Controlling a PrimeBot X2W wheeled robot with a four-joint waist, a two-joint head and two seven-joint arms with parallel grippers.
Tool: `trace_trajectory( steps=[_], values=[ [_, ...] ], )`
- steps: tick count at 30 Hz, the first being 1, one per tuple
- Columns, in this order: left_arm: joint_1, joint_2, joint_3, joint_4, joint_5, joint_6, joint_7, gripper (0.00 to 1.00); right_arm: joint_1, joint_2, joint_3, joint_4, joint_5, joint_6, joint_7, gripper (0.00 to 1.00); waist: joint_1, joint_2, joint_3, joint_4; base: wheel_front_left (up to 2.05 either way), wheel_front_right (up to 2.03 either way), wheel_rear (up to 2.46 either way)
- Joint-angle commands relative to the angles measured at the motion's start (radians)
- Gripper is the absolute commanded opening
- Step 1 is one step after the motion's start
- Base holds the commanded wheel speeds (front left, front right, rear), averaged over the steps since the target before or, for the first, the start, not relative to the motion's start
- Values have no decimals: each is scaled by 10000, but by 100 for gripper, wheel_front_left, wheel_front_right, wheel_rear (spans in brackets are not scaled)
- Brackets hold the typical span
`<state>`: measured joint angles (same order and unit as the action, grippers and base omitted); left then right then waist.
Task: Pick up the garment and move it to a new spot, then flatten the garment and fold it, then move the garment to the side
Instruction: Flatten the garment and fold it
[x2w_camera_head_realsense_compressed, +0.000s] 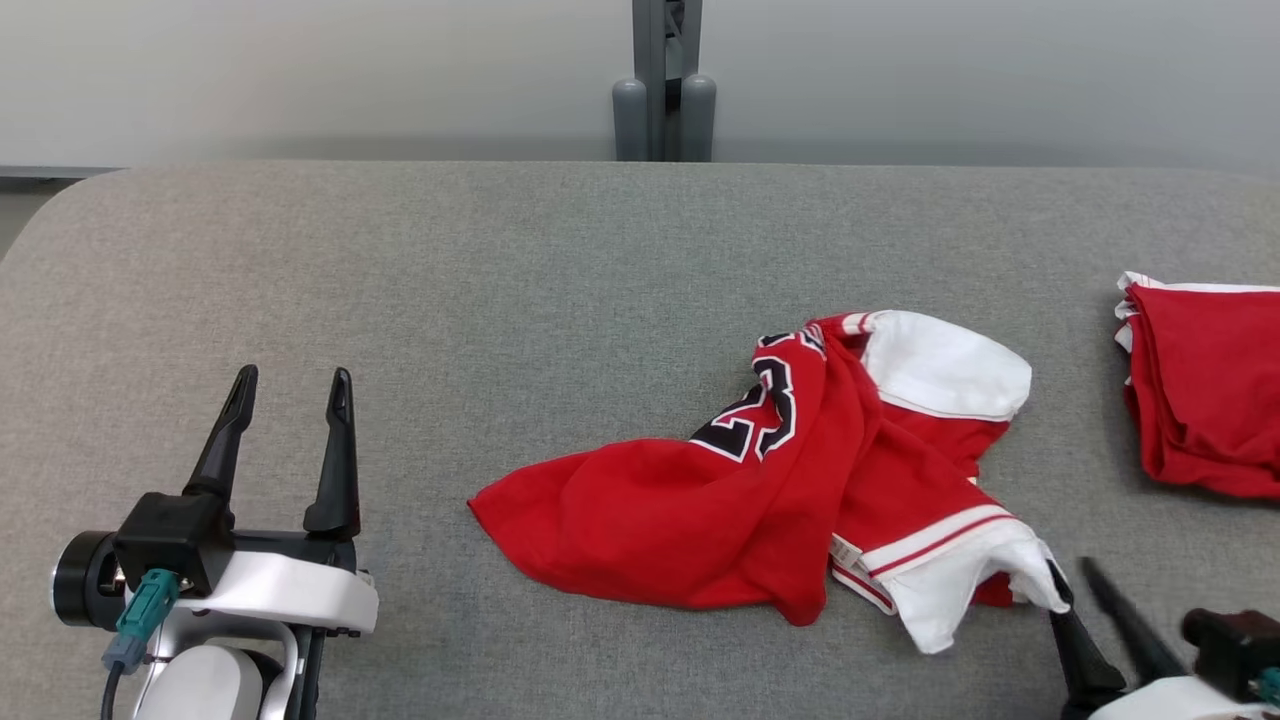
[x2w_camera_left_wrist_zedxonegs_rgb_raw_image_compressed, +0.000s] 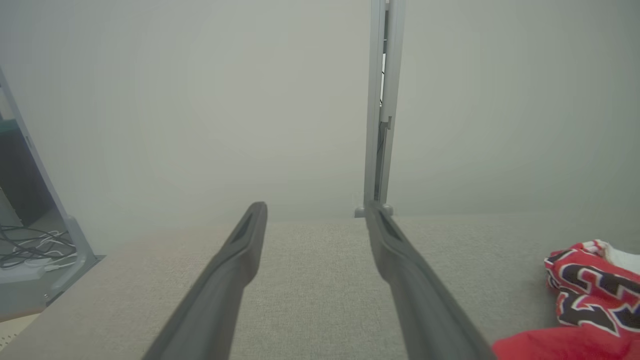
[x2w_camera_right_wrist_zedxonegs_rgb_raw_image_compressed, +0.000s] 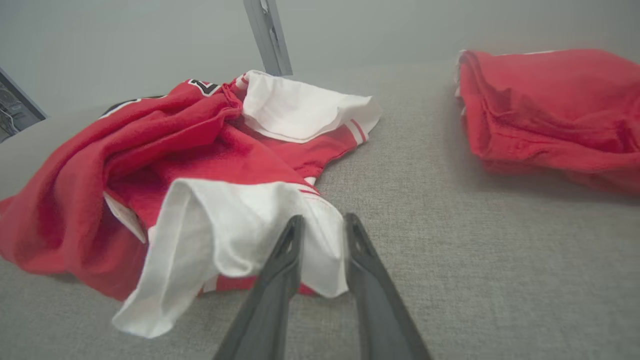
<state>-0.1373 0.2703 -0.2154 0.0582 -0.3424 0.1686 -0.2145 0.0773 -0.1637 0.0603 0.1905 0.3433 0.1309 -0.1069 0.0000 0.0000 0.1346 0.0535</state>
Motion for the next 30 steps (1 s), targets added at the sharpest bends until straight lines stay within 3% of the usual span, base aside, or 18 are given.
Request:
trace_trajectory(
  steps=[1,9,13,20,30],
  values=[
    [49,74,36,-46,-57,85,21,100,115,30,-235,43,128,-1,-98,100,0,0,-30,-48,0,0,0],
    [182,225,146,-229,-49,218,93,100,187,79,-1390,-707,-109,2,-444,100,0,0,-120,-319,0,0,0],
    [235,260,164,-348,7,335,141,100,-122,383,-1928,-1785,-503,2,-636,100,0,0,-149,-446,0,0,0],
    [317,231,-54,-441,186,462,217,100,-627,760,-1348,-3175,-1252,1,-127,100,0,0,-377,-471,0,0,0],
    [804,166,-338,-499,396,762,223,100,46,961,-733,-3516,-1734,1,464,100,0,0,-926,-150,0,0,0]
  ],
)
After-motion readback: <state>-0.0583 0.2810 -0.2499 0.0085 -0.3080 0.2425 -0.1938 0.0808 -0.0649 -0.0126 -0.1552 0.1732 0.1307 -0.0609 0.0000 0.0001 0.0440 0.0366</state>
